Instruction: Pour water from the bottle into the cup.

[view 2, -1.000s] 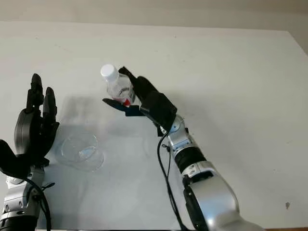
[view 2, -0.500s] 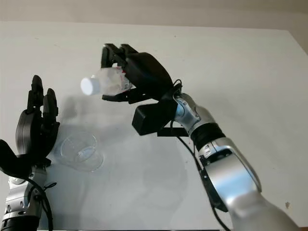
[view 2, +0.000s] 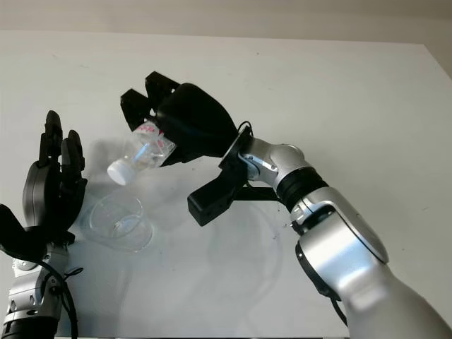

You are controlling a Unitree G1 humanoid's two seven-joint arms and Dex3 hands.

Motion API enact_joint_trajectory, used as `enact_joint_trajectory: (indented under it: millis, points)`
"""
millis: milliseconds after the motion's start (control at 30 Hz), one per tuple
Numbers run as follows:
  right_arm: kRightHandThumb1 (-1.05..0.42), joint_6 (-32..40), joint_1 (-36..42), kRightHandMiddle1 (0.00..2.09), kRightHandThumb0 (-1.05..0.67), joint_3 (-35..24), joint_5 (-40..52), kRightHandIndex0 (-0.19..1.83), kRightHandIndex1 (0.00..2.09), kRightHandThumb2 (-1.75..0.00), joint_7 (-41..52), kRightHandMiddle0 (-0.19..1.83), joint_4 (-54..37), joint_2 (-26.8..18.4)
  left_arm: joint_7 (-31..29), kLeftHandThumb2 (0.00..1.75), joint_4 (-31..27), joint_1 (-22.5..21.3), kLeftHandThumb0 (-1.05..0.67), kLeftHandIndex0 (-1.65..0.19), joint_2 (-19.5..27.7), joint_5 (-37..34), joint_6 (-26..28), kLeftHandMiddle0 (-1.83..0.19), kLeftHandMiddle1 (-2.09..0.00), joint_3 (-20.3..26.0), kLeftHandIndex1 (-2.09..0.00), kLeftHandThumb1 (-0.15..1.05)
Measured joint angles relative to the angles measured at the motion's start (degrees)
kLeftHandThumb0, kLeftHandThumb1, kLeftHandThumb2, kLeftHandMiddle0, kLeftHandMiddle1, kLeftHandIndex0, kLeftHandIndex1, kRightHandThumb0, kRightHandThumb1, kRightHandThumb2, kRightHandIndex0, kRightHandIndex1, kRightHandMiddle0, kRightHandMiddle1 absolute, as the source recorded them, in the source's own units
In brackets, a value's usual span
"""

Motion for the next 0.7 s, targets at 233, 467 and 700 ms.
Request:
enact_joint_trajectory:
  millis: [233, 467, 700]
  points:
    - [-1.05, 1.75, -1.14, 2.09, -0.50, 3.49, -5.48, 1.14, 2.09, -0.32, -8.00, 0.82, -0.79, -0.42, -0.17, 0.54, 0.00, 0.00, -0.74, 0.19, -0.18, 0.00, -0.27, 0.19, 0.00, -0.01, 0.00, 1.05]
    - [-1.05, 3.48, -3.03, 2.09, -0.50, 5.76, -8.69, 1.19, 2.09, -0.31, -14.16, 0.83, -1.72, -1.19, -0.17, 0.52, 0.00, -0.01, -0.75, 0.19, -0.26, 0.02, -0.29, 0.19, -0.01, -0.01, 0.00, 1.05]
    - [-1.05, 4.44, -3.72, 2.09, -0.51, 7.79, -10.92, 1.23, 2.09, -0.28, -19.98, 0.79, -1.98, -1.29, -0.17, 0.52, 0.00, -0.01, -0.75, 0.19, -0.27, 0.03, -0.29, 0.19, 0.00, -0.01, 0.00, 1.05]
